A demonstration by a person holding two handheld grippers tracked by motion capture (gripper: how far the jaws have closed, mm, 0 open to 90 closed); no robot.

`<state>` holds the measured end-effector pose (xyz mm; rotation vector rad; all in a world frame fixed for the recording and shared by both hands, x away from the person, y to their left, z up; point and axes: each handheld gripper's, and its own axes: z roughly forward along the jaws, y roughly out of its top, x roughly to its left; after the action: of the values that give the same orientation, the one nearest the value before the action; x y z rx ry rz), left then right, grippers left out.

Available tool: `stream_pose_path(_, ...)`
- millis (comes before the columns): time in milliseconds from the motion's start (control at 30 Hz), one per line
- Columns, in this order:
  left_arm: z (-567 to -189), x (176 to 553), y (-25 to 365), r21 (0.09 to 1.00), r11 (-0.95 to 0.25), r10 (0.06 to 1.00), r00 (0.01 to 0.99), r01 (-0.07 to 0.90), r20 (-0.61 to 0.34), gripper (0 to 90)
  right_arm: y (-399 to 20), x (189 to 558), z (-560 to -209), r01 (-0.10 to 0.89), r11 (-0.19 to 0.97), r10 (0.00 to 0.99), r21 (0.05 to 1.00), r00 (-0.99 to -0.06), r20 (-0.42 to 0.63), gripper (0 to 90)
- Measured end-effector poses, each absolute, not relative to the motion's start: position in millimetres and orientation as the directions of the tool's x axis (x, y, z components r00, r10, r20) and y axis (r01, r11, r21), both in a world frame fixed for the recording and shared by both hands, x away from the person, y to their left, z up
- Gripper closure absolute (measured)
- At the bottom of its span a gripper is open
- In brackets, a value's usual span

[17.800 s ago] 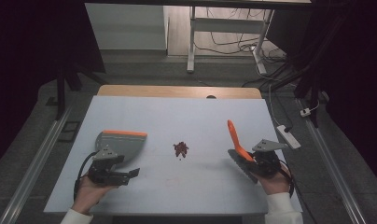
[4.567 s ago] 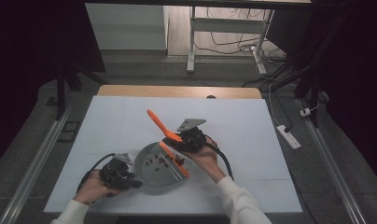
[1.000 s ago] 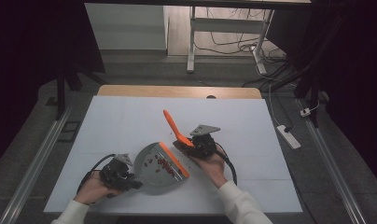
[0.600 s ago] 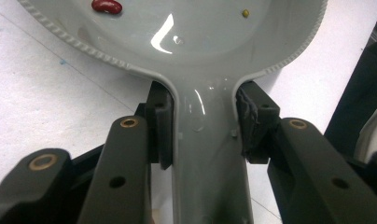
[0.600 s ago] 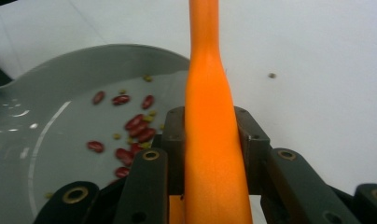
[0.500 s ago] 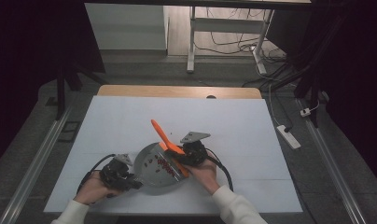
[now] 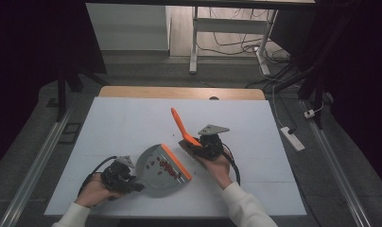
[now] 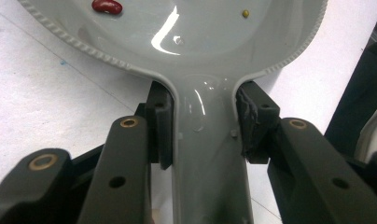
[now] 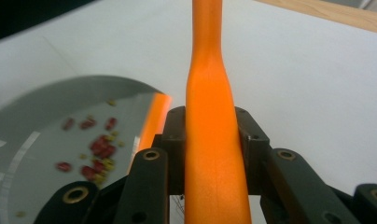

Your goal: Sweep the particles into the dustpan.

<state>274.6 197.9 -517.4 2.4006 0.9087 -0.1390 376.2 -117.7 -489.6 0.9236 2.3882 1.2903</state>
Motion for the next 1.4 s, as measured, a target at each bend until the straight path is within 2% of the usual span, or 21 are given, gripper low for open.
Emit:
stream_pose_path(133, -517.6, 274.3, 198.1, 0.471, -0.609, 0.580, 0.763, 0.638, -0.285, 61.8, -117.3, 371.5, -497.7, 0.443, 0.413, 0.653, 0.796, -0.753, 0.080, 70.3)
stream_pose_path(400, -518.4, 274.5, 198.0, 0.468, -0.610, 0.581, 0.762, 0.640, -0.286, 61.9, -101.2, 348.8, -505.4, 0.428, 0.419, 0.603, 0.801, -0.791, 0.107, 70.4)
stream_pose_path(567, -518.2, 274.4, 197.9, 0.467, -0.610, 0.581, 0.762, 0.640, -0.285, 61.9, -95.8, 348.8, -502.5, 0.465, 0.304, 0.549, 0.832, -0.799, 0.245, 70.4)
stream_pose_path(800, -517.8, 274.0, 198.1, 0.471, -0.609, 0.580, 0.763, 0.639, -0.285, 61.9, -110.6, 353.2, -490.9, 0.413, 0.340, 0.625, 0.845, -0.771, 0.126, 70.4)
stream_pose_path(933, -517.8, 273.9, 198.0, 0.471, -0.609, 0.580, 0.763, 0.638, -0.284, 61.8, -120.2, 355.9, -495.7, 0.423, 0.366, 0.655, 0.829, -0.750, 0.093, 70.4)
stream_pose_path(1033, -517.4, 273.3, 198.1, 0.473, -0.607, 0.581, 0.763, 0.638, -0.284, 61.9, -120.6, 357.6, -501.7, 0.420, 0.428, 0.680, 0.800, -0.732, 0.020, 70.4)
stream_pose_path(1200, -517.3, 273.1, 198.2, 0.473, -0.609, 0.578, 0.765, 0.636, -0.284, 61.8, -121.4, 347.0, -504.5, 0.443, 0.387, 0.688, 0.809, -0.723, 0.066, 70.4)
stream_pose_path(1400, -516.7, 272.3, 197.9, 0.474, -0.608, 0.580, 0.764, 0.637, -0.282, 61.8, -102.9, 326.5, -508.6, 0.439, 0.359, 0.666, 0.823, -0.739, 0.103, 70.4)
